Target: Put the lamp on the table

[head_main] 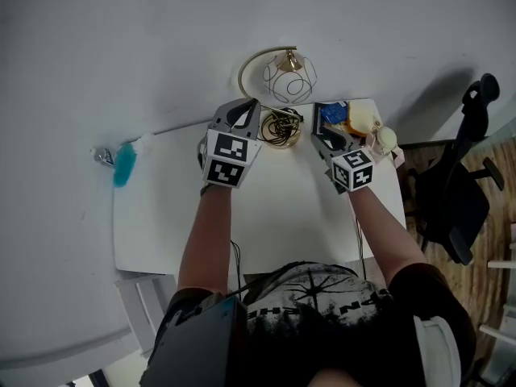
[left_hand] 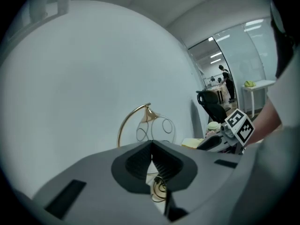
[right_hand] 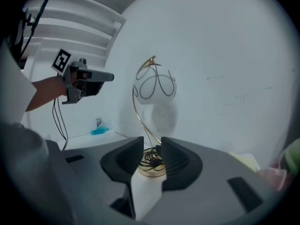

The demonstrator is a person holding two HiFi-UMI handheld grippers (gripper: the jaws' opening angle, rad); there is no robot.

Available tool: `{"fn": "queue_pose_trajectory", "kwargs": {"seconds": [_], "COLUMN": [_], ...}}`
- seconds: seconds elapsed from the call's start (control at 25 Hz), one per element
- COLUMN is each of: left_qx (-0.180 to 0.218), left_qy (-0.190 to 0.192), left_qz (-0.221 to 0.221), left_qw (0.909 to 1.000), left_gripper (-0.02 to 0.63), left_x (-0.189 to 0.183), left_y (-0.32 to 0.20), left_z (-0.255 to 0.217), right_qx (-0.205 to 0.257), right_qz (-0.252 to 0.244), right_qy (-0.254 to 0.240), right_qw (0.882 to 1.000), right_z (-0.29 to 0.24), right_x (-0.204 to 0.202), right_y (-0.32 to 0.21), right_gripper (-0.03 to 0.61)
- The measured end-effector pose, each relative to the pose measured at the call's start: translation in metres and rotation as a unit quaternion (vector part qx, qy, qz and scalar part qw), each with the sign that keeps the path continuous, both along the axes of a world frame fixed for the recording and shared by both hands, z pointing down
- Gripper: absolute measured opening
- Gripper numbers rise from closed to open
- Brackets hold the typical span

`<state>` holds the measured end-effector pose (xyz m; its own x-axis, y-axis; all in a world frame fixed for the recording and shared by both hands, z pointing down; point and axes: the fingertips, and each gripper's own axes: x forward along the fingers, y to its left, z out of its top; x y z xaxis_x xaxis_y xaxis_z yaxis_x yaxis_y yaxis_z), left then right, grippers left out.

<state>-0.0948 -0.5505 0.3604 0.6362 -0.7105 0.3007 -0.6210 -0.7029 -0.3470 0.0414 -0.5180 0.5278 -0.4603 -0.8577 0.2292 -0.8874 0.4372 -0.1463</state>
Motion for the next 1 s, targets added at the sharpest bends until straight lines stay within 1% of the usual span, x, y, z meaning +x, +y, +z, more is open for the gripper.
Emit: {"fn": "queue_pose_trajectory", "kwargs": {"seconds": [0.08, 0.16, 0.28, 0.44, 0.68, 0.84, 1.0], "left_qx": [-0.017, -0.029, -0.042, -0.062, -0.094, -0.101, -0.117], "left_qy": [0.022, 0.034, 0.060, 0.093, 0.125, 0.131, 0.140], "left_qz": [0.005, 0.009, 0.010, 0.007, 0.013, 0.009, 0.014], "left_qw": [0.9996, 0.9989, 0.9973, 0.9937, 0.9876, 0.9861, 0.9831], "left_gripper": [0.017, 0.017, 0.017, 0.017, 0.015, 0.015, 0.015], "left_x": [0.004, 0.010, 0.018, 0.030, 0.056, 0.071, 0.085], "left_y": [0.021, 0.044, 0.079, 0.125, 0.192, 0.228, 0.259], "left_z": [0.008, 0.018, 0.030, 0.047, 0.072, 0.083, 0.095], "right_qx": [0.019, 0.036, 0.051, 0.045, 0.038, 0.045, 0.059], "right_qz": [-0.008, -0.018, -0.037, -0.065, -0.094, -0.105, -0.112], "right_qy": [-0.002, -0.006, -0.006, -0.012, 0.018, 0.026, 0.032], "right_qw": [1.000, 0.999, 0.998, 0.997, 0.995, 0.993, 0.991], "right_z": [-0.020, -0.039, -0.060, -0.074, -0.075, -0.078, -0.083], "right_x": [0.003, 0.007, 0.012, 0.022, 0.038, 0.046, 0.049], "right_y": [0.016, 0.035, 0.065, 0.109, 0.167, 0.200, 0.227], "right_gripper": [0.091, 0.053, 0.029, 0.020, 0.018, 0.018, 0.018]}}
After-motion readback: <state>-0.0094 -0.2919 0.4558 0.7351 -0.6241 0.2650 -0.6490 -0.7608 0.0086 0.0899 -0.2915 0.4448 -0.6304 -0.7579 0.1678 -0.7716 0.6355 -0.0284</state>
